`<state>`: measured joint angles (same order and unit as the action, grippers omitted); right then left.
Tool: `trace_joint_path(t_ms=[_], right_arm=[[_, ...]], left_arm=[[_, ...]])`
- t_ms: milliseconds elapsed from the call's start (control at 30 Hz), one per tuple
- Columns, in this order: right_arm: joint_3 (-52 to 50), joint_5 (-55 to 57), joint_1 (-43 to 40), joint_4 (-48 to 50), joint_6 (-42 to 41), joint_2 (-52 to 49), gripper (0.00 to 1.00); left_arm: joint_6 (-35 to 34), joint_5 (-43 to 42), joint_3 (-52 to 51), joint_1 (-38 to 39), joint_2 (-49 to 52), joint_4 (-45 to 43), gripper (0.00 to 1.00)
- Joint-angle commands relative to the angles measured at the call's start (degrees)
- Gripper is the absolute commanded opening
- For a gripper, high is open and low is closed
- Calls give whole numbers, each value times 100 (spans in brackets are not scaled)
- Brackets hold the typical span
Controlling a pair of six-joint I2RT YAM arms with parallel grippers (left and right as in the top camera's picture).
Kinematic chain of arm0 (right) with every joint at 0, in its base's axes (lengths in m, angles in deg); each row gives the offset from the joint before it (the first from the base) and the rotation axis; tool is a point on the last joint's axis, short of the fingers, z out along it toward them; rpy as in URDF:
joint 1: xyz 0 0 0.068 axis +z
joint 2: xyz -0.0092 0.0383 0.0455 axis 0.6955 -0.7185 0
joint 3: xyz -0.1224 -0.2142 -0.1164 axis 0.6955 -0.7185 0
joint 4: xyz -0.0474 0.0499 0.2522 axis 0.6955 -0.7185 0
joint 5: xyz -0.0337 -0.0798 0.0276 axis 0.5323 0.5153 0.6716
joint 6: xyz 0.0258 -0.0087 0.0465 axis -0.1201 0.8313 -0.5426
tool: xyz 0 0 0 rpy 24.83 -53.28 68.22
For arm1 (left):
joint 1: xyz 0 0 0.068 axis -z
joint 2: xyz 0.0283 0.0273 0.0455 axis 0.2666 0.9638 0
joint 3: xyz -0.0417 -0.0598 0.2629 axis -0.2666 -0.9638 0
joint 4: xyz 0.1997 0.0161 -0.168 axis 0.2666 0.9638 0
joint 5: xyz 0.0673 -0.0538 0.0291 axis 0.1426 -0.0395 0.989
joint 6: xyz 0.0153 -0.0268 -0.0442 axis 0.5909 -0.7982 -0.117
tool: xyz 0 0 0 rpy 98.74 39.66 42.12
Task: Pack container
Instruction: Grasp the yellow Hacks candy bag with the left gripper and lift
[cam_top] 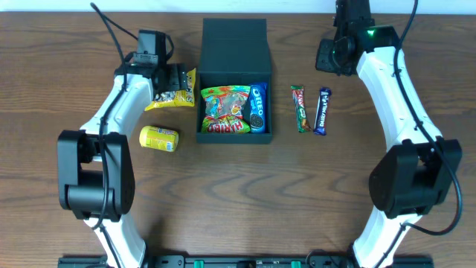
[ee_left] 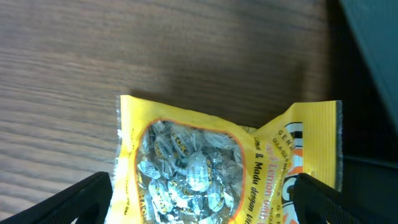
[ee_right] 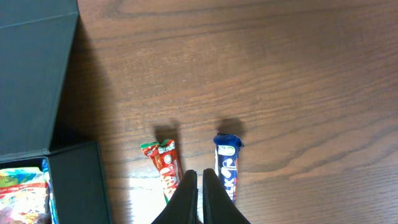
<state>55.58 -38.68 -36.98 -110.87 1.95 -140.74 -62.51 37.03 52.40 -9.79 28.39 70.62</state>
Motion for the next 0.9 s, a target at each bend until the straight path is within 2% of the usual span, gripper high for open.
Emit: trace_joint_path(t_ms=[0, 167, 200, 233, 333, 500, 567, 667, 867], right_arm=[[-22, -42, -4, -11, -59, 9, 6], [-22, -42, 7, -13, -59, 9, 7], [-22, -44, 9, -15, -61, 9, 7], [-22, -44, 11, -22, -61, 9, 7], [-22, -42, 11, -20, -61, 9, 8], [-22, -39, 11, -11, -61, 9, 9], [-22, -39, 11, -9, -61, 9, 9], [-22, -39, 7, 7, -61, 9, 9], [-22, -37, 4, 46, -59, 9, 9]], left_arm=[[236, -531, 74, 37, 376, 39, 92], [264, -503, 72, 39, 697, 50, 92], [262, -485, 74, 33, 769, 66, 89], [260, -483, 72, 28, 852, 96, 75], [256, -472, 76, 28, 894, 136, 47], [254, -446, 118, 28, 748, 190, 13], [256, -326, 136, 28, 603, 192, 6], [354, -181, 164, 28, 258, 144, 6], [1202, -162, 184, 35, -800, 109, 6]])
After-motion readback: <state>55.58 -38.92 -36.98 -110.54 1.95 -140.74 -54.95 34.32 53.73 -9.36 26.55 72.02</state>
